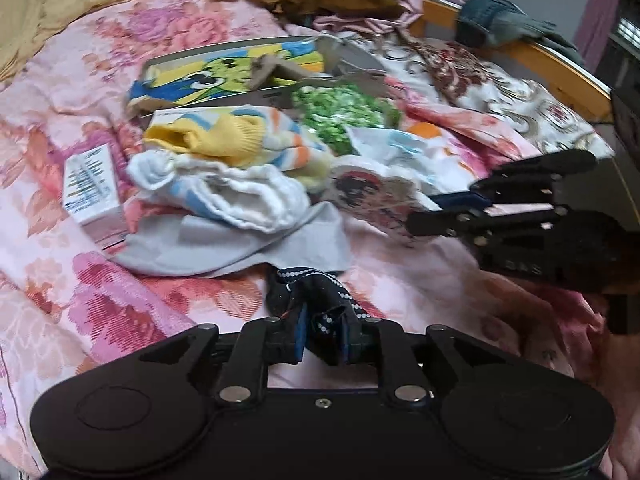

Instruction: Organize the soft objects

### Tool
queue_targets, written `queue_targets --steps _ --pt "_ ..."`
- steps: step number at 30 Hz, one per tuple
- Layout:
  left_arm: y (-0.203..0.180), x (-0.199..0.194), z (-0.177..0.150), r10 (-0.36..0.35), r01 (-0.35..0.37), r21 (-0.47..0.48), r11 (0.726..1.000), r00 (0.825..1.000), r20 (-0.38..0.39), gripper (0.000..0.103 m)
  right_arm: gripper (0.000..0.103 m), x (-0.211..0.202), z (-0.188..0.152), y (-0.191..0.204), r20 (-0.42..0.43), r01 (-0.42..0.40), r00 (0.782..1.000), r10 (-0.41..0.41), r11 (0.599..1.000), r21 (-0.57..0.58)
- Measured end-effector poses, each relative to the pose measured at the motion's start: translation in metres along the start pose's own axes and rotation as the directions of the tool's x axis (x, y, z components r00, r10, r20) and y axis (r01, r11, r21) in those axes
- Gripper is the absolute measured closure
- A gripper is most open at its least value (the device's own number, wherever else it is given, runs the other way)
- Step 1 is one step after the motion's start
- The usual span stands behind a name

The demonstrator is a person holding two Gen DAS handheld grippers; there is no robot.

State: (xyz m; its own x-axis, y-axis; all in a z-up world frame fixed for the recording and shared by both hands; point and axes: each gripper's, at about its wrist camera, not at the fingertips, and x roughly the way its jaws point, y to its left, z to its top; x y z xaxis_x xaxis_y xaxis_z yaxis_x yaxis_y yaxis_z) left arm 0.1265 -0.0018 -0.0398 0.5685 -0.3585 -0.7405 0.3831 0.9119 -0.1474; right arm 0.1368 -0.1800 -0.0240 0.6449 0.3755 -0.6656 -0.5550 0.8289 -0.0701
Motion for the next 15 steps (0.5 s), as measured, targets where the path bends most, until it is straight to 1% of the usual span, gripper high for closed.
queue_targets --steps 2,6,8,12,13,15 --pt "0.001 0.002 0.001 0.012 -0.012 -0.002 1.000 1.000 0.007 0.083 0.088 0.000 0.000 0.000 0.000 0.000 1.000 0.000 1.000 0.000" --pt "0.000 0.006 0.002 0.028 -0.028 0.012 1.000 1.000 0.011 0.072 0.087 0.000 0.000 -0.001 0.000 0.000 1.000 0.000 1.000 0.002" --pt "-0.001 0.007 0.003 0.041 -0.041 0.021 0.999 0.999 0.017 0.069 0.087 0.001 0.000 -0.001 0.001 0.000 1.000 0.000 1.000 0.004" --pt "-0.001 0.009 0.003 0.058 -0.059 0.030 0.998 0.998 0.033 0.051 0.086 0.002 0.000 -0.002 0.000 0.000 1.000 0.000 1.000 0.004" --pt "-0.001 0.010 0.004 0.062 -0.063 0.026 0.998 0.998 0.033 0.048 0.086 0.002 0.000 -0.002 -0.001 0.000 1.000 0.000 1.000 0.005" --pt "0.001 0.012 0.005 0.068 -0.068 0.017 0.998 0.997 0.032 0.047 0.086 0.003 0.000 -0.003 -0.002 0.000 1.000 0.000 1.000 0.009"
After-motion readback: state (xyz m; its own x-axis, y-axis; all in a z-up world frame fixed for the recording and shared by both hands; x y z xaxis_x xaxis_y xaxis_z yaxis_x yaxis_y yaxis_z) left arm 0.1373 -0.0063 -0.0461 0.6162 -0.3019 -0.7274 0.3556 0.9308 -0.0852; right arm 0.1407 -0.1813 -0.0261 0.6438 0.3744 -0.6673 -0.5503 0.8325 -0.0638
